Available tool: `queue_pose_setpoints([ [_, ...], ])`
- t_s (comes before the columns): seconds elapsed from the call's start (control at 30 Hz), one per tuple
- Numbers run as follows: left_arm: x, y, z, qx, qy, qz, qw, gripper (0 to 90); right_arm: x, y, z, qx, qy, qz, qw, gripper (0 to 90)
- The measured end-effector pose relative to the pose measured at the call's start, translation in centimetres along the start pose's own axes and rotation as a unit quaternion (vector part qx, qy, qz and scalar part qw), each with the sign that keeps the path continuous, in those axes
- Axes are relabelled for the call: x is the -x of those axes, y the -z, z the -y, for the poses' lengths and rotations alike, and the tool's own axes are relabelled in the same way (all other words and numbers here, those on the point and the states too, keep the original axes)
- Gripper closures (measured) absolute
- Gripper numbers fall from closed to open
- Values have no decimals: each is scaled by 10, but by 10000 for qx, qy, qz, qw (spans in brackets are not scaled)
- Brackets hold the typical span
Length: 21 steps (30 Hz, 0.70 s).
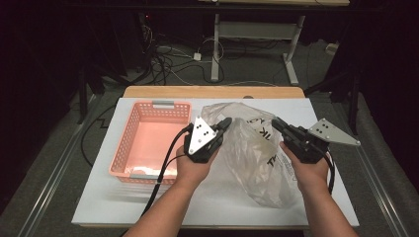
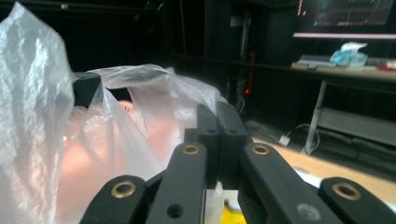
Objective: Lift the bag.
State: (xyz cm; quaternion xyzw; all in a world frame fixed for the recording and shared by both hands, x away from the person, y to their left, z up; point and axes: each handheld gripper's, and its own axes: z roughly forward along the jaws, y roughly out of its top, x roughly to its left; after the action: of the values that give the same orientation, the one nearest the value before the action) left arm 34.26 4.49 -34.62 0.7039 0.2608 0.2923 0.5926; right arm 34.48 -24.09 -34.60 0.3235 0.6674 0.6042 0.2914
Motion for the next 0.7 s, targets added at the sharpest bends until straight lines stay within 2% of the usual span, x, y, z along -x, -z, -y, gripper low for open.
queue_pose_setpoints([
  [0.13,-7,-11,-24,195,-56,-8,9998,885,4,-9,-13,190,42,86,9998,900],
  [0.33,-11,-33,-61,438,-167,38,9989,885,16,-16,-36,498,-37,316,9982,900],
  [0.57,-11,-53,-107,707,-308,41,9970,885,40,-7,-66,809,-59,704,9942,900],
  [0.63,-11,-58,-116,745,-347,41,9966,885,47,-2,-75,925,-53,818,9923,900],
  [0.7,-11,-63,-117,697,-377,36,9969,885,54,5,-81,1015,-83,920,9905,900],
])
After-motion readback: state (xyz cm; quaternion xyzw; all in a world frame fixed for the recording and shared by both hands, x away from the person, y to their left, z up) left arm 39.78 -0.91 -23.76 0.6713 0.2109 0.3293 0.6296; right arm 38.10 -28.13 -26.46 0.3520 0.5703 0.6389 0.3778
